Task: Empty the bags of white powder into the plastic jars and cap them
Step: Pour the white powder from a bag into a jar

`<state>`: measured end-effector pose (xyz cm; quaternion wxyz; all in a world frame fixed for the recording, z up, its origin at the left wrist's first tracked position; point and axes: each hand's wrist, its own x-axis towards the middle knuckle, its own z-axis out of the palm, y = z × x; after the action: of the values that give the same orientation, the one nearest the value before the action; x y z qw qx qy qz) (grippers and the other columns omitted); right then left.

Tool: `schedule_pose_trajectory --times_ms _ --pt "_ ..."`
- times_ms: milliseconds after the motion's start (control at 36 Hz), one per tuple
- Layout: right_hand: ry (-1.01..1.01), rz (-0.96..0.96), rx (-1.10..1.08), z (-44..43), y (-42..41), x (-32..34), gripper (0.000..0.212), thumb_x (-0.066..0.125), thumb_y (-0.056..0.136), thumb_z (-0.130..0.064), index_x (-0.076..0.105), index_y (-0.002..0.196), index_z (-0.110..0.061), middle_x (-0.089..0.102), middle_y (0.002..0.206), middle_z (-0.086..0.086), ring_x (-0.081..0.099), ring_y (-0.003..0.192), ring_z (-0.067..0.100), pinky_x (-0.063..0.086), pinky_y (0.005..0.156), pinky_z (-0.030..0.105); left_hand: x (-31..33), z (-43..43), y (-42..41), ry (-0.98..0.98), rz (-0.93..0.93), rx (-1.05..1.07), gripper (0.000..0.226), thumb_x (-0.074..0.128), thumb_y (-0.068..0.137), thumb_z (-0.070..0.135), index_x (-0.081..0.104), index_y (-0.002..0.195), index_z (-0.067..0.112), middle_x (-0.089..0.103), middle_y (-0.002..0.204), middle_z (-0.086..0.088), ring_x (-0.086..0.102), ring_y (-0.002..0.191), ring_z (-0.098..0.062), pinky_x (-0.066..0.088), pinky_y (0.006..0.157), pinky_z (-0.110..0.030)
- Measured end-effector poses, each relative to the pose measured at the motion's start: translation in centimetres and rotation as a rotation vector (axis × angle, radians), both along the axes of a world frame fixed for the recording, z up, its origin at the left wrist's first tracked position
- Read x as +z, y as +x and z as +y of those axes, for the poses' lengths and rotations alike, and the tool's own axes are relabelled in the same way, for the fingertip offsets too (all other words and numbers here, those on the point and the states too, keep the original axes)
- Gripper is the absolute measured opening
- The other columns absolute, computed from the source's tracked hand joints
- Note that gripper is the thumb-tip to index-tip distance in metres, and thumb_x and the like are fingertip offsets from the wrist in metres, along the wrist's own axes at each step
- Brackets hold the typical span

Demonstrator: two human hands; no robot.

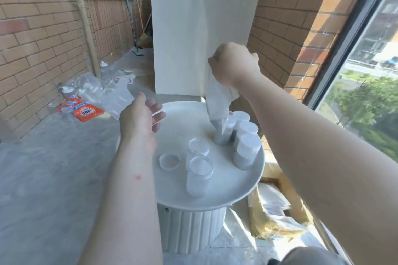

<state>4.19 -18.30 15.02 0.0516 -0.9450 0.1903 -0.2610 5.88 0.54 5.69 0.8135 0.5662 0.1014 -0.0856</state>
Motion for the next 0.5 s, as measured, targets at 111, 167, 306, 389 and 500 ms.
schedule_pose_trajectory --times_ms 111,167,306,389,500 --pt "0.031 0.011 -0.050 -1.7 -3.2 0.4 0.021 0.045 0.092 -0.019 0.048 0.071 -0.016 0.055 0.069 0.001 0.050 0.072 0.028 0.030 0.087 0.041 -0.1 -1.7 -1.3 0.073 -0.031 -0.068 0.031 0.044 0.102 0.039 0.059 0.083 0.019 0.068 0.076 0.004 0.063 0.063 -0.016 0.038 0.058 -0.026" --pt "0.068 0.021 -0.079 -2.3 -4.7 0.2 0.024 0.044 0.093 -0.020 0.047 0.069 -0.016 0.051 0.065 0.000 0.046 0.066 0.025 0.030 0.087 0.041 -0.4 -2.5 -1.9 0.108 -0.036 -0.121 0.032 0.044 0.102 0.039 0.060 0.083 0.018 0.068 0.076 0.003 0.063 0.064 -0.016 0.039 0.059 -0.027" --pt "0.164 0.045 -0.129 -3.3 -7.8 -1.6 0.022 0.047 0.095 -0.025 0.059 0.080 -0.013 0.061 0.074 0.002 0.054 0.080 0.032 0.030 0.085 0.040 -0.8 -4.7 -3.4 0.215 -0.102 -0.240 0.032 0.045 0.103 0.038 0.062 0.085 0.017 0.067 0.079 0.001 0.063 0.065 -0.017 0.039 0.059 -0.027" --pt "0.269 0.055 -0.115 -3.5 -9.2 -3.9 0.023 0.050 0.095 -0.026 0.058 0.079 -0.013 0.064 0.080 0.003 0.057 0.084 0.033 0.038 0.088 0.042 -0.9 -5.9 -4.0 0.295 -0.140 -0.300 0.031 0.043 0.102 0.036 0.063 0.088 0.017 0.068 0.084 -0.002 0.064 0.066 -0.018 0.041 0.062 -0.029" --pt "0.401 0.059 -0.098 -3.8 -9.8 -8.1 0.027 0.050 0.095 -0.027 0.054 0.072 -0.014 0.061 0.075 0.002 0.057 0.077 0.032 0.046 0.080 0.040 -1.2 -7.0 -4.4 0.366 -0.174 -0.353 0.029 0.045 0.102 0.036 0.063 0.091 0.016 0.070 0.087 -0.003 0.066 0.070 -0.021 0.042 0.064 -0.030"
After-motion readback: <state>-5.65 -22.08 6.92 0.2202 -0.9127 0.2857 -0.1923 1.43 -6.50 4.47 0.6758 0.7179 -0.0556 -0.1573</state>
